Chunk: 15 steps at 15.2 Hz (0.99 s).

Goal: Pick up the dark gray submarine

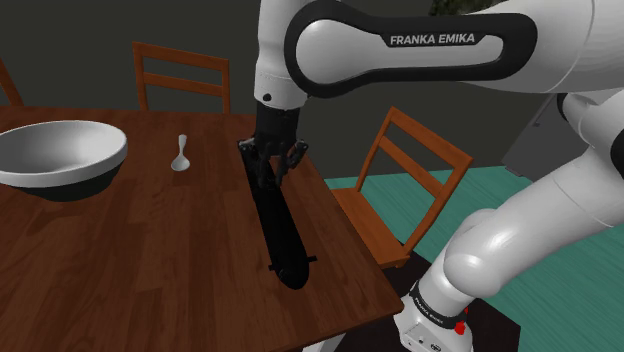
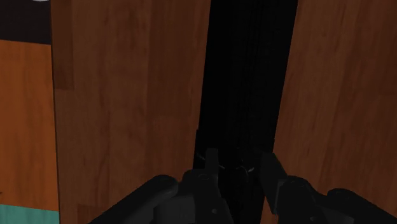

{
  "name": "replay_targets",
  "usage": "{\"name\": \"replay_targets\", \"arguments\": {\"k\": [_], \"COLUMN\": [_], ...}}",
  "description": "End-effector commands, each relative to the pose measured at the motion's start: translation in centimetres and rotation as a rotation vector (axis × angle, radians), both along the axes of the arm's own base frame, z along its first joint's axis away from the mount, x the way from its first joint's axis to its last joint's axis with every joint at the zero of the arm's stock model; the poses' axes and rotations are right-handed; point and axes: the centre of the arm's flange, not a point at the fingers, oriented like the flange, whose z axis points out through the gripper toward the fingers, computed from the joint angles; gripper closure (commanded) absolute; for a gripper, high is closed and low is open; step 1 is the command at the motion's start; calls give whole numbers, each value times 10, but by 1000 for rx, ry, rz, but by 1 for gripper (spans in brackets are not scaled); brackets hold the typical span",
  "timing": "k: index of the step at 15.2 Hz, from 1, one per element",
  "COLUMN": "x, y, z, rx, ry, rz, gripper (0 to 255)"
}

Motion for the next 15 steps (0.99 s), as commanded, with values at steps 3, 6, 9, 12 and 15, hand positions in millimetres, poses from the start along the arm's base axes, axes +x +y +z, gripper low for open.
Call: {"name": "replay_targets", "arguments": {"k": [3,6,9,12,15], "x": [0,0,0,0,0], "y": [0,0,0,0,0], "z": [-1,-1,5,20,36], "rx": [0,0,0,0,0], "ry": [0,0,0,0,0], "rz": [0,0,0,0,0], "gripper": [255,255,255,255,255]}}
